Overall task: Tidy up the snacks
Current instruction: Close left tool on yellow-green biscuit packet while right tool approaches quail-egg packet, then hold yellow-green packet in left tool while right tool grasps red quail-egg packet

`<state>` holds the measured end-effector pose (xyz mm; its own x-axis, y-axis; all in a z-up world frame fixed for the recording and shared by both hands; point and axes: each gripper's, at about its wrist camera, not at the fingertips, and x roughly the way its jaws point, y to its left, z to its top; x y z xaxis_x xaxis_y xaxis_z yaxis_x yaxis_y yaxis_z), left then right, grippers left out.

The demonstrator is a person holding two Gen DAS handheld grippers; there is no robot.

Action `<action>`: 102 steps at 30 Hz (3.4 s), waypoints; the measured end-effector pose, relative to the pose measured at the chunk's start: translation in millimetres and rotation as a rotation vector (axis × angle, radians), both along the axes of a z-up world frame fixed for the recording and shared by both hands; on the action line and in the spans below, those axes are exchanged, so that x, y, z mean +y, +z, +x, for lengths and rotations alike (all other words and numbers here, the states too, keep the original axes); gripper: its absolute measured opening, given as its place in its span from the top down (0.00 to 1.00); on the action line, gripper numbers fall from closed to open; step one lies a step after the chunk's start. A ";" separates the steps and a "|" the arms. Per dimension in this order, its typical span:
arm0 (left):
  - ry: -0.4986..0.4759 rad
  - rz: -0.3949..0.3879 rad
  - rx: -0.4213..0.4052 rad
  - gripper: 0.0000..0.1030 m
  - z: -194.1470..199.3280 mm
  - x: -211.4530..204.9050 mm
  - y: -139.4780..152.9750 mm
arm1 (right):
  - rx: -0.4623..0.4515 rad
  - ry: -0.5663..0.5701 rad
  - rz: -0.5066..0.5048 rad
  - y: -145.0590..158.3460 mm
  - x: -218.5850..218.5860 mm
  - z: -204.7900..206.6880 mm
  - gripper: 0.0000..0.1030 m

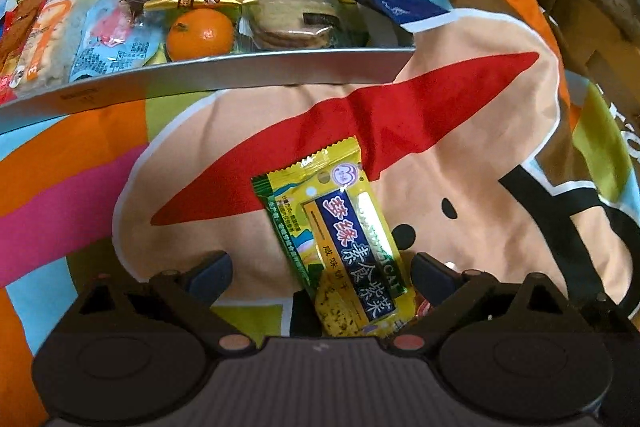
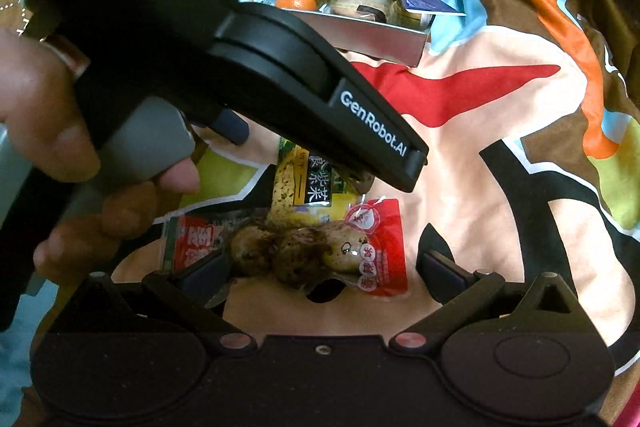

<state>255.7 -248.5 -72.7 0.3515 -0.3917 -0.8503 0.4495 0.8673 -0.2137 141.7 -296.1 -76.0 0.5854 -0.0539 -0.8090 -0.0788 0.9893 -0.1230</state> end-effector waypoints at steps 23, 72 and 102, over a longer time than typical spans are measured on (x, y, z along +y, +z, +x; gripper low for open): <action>0.117 -0.029 0.037 0.49 -5.6 73.3 -11.7 | 0.003 0.002 -0.009 -4.0 0.7 4.6 0.01; 0.210 -0.035 -0.029 0.53 -118.4 179.2 -19.0 | -0.026 0.147 0.163 -27.6 51.1 21.4 0.01; 0.187 -0.039 -0.084 0.79 -128.4 173.2 -18.3 | -0.258 0.345 -0.196 -18.3 89.3 -11.7 0.20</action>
<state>127.3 -75.2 -91.0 0.4902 -0.3455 -0.8002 0.2996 0.9289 -0.2175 130.1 -206.7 -94.4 0.7765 0.0418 -0.6288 -0.3409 0.8671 -0.3633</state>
